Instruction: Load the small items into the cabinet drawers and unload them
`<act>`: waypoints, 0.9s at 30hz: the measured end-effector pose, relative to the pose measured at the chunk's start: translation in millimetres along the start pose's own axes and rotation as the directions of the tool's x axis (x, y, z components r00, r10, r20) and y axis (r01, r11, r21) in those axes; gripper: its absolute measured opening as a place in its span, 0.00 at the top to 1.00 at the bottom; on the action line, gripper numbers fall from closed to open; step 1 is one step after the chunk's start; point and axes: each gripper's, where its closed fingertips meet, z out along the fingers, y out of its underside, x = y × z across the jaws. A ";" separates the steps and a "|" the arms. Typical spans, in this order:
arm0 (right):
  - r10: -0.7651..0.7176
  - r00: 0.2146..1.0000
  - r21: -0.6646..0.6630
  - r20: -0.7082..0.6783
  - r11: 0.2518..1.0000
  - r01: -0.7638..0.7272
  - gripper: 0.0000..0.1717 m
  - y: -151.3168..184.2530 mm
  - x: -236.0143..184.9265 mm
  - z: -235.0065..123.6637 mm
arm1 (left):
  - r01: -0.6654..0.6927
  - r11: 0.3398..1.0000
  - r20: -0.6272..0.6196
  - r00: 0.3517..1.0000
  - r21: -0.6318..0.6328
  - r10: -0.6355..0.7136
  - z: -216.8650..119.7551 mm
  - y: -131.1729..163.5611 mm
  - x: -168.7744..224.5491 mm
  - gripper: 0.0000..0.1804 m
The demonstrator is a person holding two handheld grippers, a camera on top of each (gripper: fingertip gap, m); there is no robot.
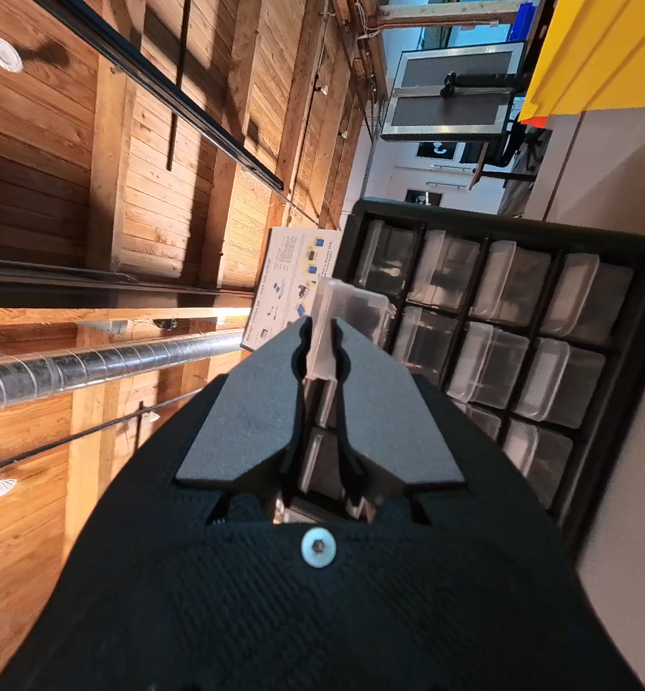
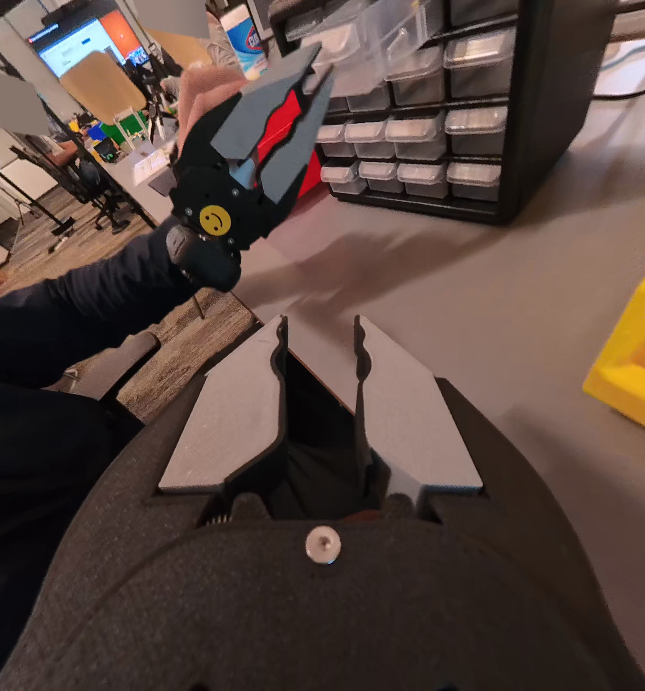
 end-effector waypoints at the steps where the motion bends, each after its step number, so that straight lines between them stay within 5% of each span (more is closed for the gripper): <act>1: -0.006 1.000 -0.006 0.008 1.000 0.006 0.81 -6.3 -1.9 4.7 | 0.024 1.000 -0.021 0.999 -0.014 -0.024 -1.7 1.1 2.9 0.94; 8: -0.075 0.997 -0.030 0.031 0.997 0.076 0.80 -72.1 -13.8 35.9 | 0.258 0.964 -0.102 0.959 -0.064 -0.263 -27.2 2.6 3.6 0.86; 16: -0.194 0.974 -0.215 -0.117 0.962 0.166 0.79 -172.4 -3.9 112.4 | 0.528 0.829 -0.153 0.818 -0.185 -0.555 -56.2 39.3 -9.6 0.85; 22: -0.250 0.918 -0.486 -0.309 0.871 0.074 0.85 -163.4 37.8 181.3 | 0.652 0.693 -0.185 0.673 -0.307 -0.716 -64.1 84.0 -23.5 0.79; 27: -0.274 0.882 -0.552 -0.383 0.834 0.020 0.90 -153.5 53.6 190.8 | 0.828 0.479 -0.136 0.460 -0.291 -0.878 -73.9 112.8 -55.9 0.80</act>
